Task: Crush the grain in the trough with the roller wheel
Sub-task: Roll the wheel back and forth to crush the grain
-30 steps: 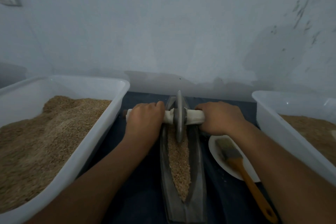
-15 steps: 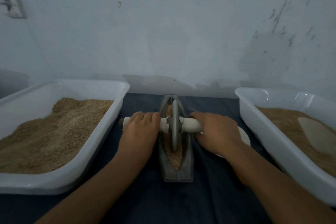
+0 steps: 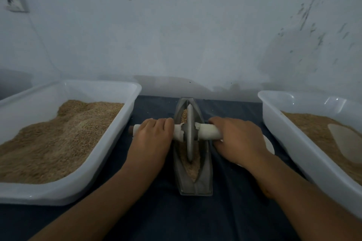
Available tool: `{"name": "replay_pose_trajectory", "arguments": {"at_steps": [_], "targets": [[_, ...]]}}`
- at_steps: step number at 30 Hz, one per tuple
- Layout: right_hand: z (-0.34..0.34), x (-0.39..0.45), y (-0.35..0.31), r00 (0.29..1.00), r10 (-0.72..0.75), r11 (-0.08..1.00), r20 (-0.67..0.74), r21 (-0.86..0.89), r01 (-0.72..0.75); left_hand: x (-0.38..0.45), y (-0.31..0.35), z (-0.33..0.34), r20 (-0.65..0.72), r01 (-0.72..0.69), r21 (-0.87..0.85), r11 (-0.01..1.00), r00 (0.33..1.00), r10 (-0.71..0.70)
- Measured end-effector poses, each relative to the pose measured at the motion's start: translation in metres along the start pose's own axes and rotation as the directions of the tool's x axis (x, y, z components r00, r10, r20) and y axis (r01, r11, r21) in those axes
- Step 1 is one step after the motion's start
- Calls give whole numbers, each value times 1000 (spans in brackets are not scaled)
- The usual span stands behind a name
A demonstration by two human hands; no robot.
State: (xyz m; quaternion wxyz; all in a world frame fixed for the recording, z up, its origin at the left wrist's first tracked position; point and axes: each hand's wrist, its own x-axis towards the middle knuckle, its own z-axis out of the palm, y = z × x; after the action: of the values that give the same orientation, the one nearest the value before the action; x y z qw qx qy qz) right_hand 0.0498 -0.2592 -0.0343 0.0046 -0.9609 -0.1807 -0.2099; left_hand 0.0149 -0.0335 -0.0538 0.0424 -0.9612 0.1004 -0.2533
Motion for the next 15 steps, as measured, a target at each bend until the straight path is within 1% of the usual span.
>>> {"name": "replay_pose_trajectory", "arguments": {"at_steps": [4, 9, 12, 15], "targets": [[11, 32, 6, 997, 28, 999, 69, -47, -24, 22, -7, 9, 19, 41, 7, 999, 999, -41], [24, 66, 23, 975, 83, 996, 206, 16, -88, 59, -9, 22, 6, 59, 90, 994, 998, -60], [29, 83, 30, 949, 84, 993, 305, 57, -106, 76, -10, 25, 1, 54, 144, 988, 999, -55], [28, 97, 32, 932, 64, 993, 357, 71, -95, 84, -13, 28, -1, 76, 152, 985, 997, -77]]}}
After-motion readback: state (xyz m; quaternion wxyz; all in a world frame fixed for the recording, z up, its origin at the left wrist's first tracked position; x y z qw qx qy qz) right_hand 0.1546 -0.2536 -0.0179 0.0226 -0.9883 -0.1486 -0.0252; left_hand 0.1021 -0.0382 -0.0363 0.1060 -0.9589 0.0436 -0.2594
